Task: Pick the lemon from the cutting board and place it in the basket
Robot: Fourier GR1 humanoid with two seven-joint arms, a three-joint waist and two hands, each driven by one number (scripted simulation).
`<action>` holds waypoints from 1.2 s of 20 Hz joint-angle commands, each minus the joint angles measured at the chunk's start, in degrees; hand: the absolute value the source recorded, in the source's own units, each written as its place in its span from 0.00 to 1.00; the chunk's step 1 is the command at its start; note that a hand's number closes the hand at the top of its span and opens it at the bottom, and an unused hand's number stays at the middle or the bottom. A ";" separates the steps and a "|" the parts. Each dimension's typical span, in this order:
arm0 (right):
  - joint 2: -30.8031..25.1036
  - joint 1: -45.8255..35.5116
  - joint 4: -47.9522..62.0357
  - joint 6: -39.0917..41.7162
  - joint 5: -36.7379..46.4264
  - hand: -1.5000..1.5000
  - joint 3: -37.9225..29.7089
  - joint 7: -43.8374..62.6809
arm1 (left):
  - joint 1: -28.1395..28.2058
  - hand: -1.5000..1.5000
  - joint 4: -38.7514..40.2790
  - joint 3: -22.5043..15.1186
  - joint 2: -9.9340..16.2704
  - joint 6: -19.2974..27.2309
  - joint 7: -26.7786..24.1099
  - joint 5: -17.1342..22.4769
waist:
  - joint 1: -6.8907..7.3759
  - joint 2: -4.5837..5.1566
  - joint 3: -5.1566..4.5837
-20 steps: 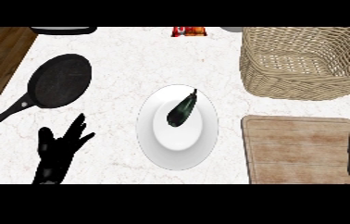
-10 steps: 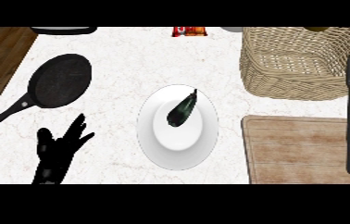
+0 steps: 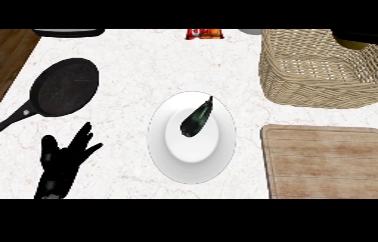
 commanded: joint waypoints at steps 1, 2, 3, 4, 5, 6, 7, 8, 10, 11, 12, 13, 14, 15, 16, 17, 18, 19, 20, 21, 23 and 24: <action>-3.20 2.16 1.63 1.64 2.08 1.00 1.87 -1.32 | 1.28 0.50 0.24 -0.56 -0.25 -0.18 3.03 -0.32 | -0.41 0.06 -0.40; -2.43 1.40 6.28 -0.81 3.82 1.00 2.79 -4.36 | 4.82 0.50 0.65 -1.81 -1.03 -0.62 -1.54 -1.43 | 0.43 0.30 -0.39; -5.38 0.98 8.11 0.80 3.77 0.00 2.33 -6.39 | 1.81 0.50 1.01 1.64 2.01 -2.93 1.34 1.82 | 0.35 0.38 -0.38; -5.76 3.15 6.49 1.68 3.01 0.00 2.42 -8.27 | 0.76 0.50 4.09 0.11 -0.87 0.10 -0.87 -0.93 | -0.35 0.25 -0.40; -4.36 -0.47 10.48 -1.91 4.50 0.00 3.18 -8.30 | 0.95 0.50 1.22 -1.28 -1.80 0.57 1.21 -1.32 | 0.22 0.30 -0.38; -6.85 0.27 9.35 -0.12 3.50 0.00 2.08 -8.47 | 5.52 0.50 -0.66 -1.28 -0.78 -1.39 -1.25 -0.90 | 0.14 0.16 -0.39; -6.79 0.11 8.84 0.49 1.47 0.00 0.91 -9.68 | 1.69 0.50 6.20 -1.42 -2.72 -0.20 -3.00 -1.75 | -0.33 0.23 -0.41; -6.75 -0.19 9.34 0.36 1.74 0.00 1.65 -9.85 | 1.81 0.50 2.20 0.03 -1.14 -1.44 -0.55 0.03 | -0.20 0.13 -0.40; -8.38 -1.09 8.27 1.05 0.57 0.00 0.65 -9.56 | 0.97 0.50 5.07 -0.54 -2.05 -0.25 -3.34 -2.10 | -0.38 0.12 -0.42; -7.84 0.02 11.62 -1.48 -0.08 0.00 -0.64 -12.99 | 2.11 0.50 1.07 2.38 1.95 -3.38 0.76 1.15 | 0.01 0.19 -0.38; -8.55 -1.02 11.41 -1.06 -1.53 0.00 -1.80 -13.23 | -0.56 0.50 4.38 1.62 0.37 -1.55 0.36 -0.46 | -0.24 0.22 -0.39; -8.36 0.29 10.07 -0.80 -2.52 0.00 -2.40 -12.85 | 5.21 0.50 0.70 -1.53 -2.28 -0.16 -1.63 -2.43 | -0.18 0.07 -0.38; -9.09 -1.18 11.55 -1.70 -3.13 0.00 -3.28 -13.99 | 1.92 0.50 1.37 0.21 -1.30 -0.88 0.80 -0.63 | -0.14 0.16 -0.38; -8.59 0.58 9.21 -1.49 -3.67 0.00 -3.30 -11.92 | 2.26 0.50 1.28 0.20 -1.17 -0.47 0.56 -1.42 | -0.48 0.03 -0.40; -10.06 0.84 9.49 0.08 -6.20 0.00 -5.77 -12.82 | 1.18 0.50 4.84 -0.48 -2.79 0.03 -1.96 -2.00 | -0.84 0.07 -0.41; -9.99 -0.27 11.53 -2.45 -5.88 0.00 -6.09 -14.12 | 1.96 0.50 3.65 0.90 -0.59 -1.71 -1.20 -0.98 | -0.29 0.17 -0.39; -11.20 0.45 9.81 -1.37 -7.26 0.00 -7.63 -11.57 | 3.68 0.50 -0.08 1.17 0.28 -3.23 0.72 0.79 | -0.48 -0.02 -0.38; -12.90 0.22 7.41 1.57 -8.31 0.00 -8.17 -7.73 | 2.26 0.50 3.81 1.39 -0.28 -2.29 -1.78 -0.44 | -1.23 -0.16 -0.45; -14.61 1.39 11.72 -0.20 -8.09 0.00 -9.28 -11.89 | 4.63 0.50 0.08 -0.40 -1.62 -1.21 -1.30 -1.58 | -0.37 0.08 -0.37; -15.30 2.91 7.96 0.88 -9.02 0.00 -9.77 -10.20 | 0.71 0.50 1.57 1.47 -0.50 -0.65 1.76 -0.85 | -1.17 -0.08 -0.40; -16.09 5.31 7.13 0.79 -9.31 0.00 -10.27 -9.26 | 2.46 0.50 2.54 1.36 -1.11 -1.20 -0.09 -0.79 | -1.04 -0.07 -0.42; -18.25 7.31 5.25 3.99 -10.90 0.00 -11.58 -8.74 | 1.09 0.50 2.93 1.77 -0.94 -1.75 1.27 0.20 | -1.70 -0.19 -0.43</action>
